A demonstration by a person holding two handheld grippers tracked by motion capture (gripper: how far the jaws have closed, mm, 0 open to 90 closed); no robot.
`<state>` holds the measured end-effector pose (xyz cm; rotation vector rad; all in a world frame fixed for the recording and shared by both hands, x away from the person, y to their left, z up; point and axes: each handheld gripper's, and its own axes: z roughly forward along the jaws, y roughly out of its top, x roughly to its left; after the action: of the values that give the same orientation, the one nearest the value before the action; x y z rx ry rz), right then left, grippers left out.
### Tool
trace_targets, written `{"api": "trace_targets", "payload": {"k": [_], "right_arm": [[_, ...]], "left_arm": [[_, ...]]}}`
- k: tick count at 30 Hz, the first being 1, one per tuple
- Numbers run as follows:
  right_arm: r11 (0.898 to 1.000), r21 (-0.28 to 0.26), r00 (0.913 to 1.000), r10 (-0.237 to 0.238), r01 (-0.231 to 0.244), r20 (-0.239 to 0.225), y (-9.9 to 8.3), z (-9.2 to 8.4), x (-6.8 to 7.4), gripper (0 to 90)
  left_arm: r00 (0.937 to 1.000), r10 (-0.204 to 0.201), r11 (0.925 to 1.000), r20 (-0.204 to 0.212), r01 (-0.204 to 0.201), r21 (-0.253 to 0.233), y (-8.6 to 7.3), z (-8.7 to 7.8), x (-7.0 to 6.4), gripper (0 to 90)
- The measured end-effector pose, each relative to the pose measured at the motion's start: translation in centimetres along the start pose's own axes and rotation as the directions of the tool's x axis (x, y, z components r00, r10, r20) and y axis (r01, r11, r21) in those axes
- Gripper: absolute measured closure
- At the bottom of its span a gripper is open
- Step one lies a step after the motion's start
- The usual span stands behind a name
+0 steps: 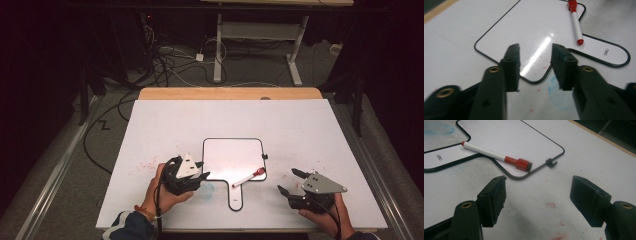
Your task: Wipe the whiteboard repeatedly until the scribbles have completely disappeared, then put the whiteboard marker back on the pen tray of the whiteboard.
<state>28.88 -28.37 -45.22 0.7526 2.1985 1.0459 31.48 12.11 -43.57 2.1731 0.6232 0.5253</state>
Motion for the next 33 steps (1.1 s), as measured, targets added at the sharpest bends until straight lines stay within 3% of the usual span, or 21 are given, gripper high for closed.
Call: {"api": "trace_targets", "payload": {"k": [2, 4, 6, 7, 10, 12, 13, 18, 20, 24, 27, 30, 31, 33], "right_arm": [[1.000, -0.004, 0.9999, 0.005, -0.005, -0.011, 0.2, 0.1, -0.1, 30.5], [1.000, -0.004, 0.9999, -0.004, 0.004, -0.010, 0.4, 0.3, -0.2, 30.9], [1.000, -0.005, 0.9996, -0.008, 0.008, -0.027, 0.5, 0.4, -0.2, 31.0], [1.000, -0.006, 0.9996, -0.014, 0.014, -0.025, 0.7, 0.5, -0.2, 31.0], [1.000, -0.014, 0.9975, -0.024, 0.023, -0.067, 1.4, 0.7, -0.3, 29.0], [0.999, -0.018, 0.9913, -0.046, 0.044, -0.123, 1.9, 0.8, -0.2, 29.3], [0.998, -0.006, 0.9897, -0.063, 0.063, -0.128, 2.2, 1.0, -0.1, 29.5], [0.988, 0.039, 0.9707, -0.136, 0.147, -0.198, 3.5, 2.4, -0.2, 32.0], [0.985, 0.061, 0.9625, -0.145, 0.163, -0.229, 4.1, 3.1, -0.2, 32.6], [0.975, 0.082, 0.9438, -0.174, 0.204, -0.281, 5.1, 4.5, -0.1, 32.8], [0.961, 0.115, 0.9228, -0.203, 0.252, -0.327, 5.8, 5.7, 0.1, 32.6], [0.945, 0.134, 0.8963, -0.230, 0.299, -0.379, 6.5, 6.8, 0.4, 32.1], [0.935, 0.145, 0.8878, -0.248, 0.325, -0.388, 6.7, 7.1, 0.7, 31.8], [0.918, 0.160, 0.8616, -0.264, 0.362, -0.433, 7.1, 7.8, 1.2, 32.0]], "left_arm": [[0.9996, -0.025, 0.9995, -0.012, 0.025, -0.021, -1.0, -0.6, 0.5, 40.2], [0.9972, -0.031, 0.9992, -0.068, 0.029, -0.027, -2.0, -1.2, 0.7, 31.9], [0.9951, -0.057, 0.9982, -0.081, 0.056, -0.022, -2.9, -1.5, 1.2, 24.6], [0.9929, -0.053, 0.9984, -0.107, 0.050, -0.028, -3.3, -1.8, 1.3, 22.9], [0.9903, -0.048, 0.9988, -0.130, 0.048, -0.004, -4.3, -2.3, 1.3, 18.1], [0.9887, -0.060, 0.9981, -0.137, 0.062, 0.004, -5.1, -2.5, 1.2, 17.9], [0.9878, -0.077, 0.9966, -0.136, 0.080, 0.018, -5.4, -2.5, 1.1, 17.9], [0.9886, -0.062, 0.9964, -0.137, 0.069, 0.050, -5.7, -2.4, 0.6, 17.9], [0.9874, -0.051, 0.9964, -0.149, 0.061, 0.059, -5.7, -2.3, 0.5, 18.0], [0.9889, -0.043, 0.9968, -0.142, 0.052, 0.061, -5.6, -2.1, 0.5, 18.0], [0.9908, -0.041, 0.9966, -0.129, 0.050, 0.065, -5.5, -1.9, 0.5, 18.0], [0.9920, -0.029, 0.9966, -0.123, 0.039, 0.073, -5.4, -1.8, 0.4, 17.9], [0.9925, -0.028, 0.9965, -0.119, 0.037, 0.075, -5.4, -1.8, 0.4, 17.9], [0.9928, -0.029, 0.9965, -0.116, 0.038, 0.074, -5.4, -1.8, 0.4, 17.9]]}}
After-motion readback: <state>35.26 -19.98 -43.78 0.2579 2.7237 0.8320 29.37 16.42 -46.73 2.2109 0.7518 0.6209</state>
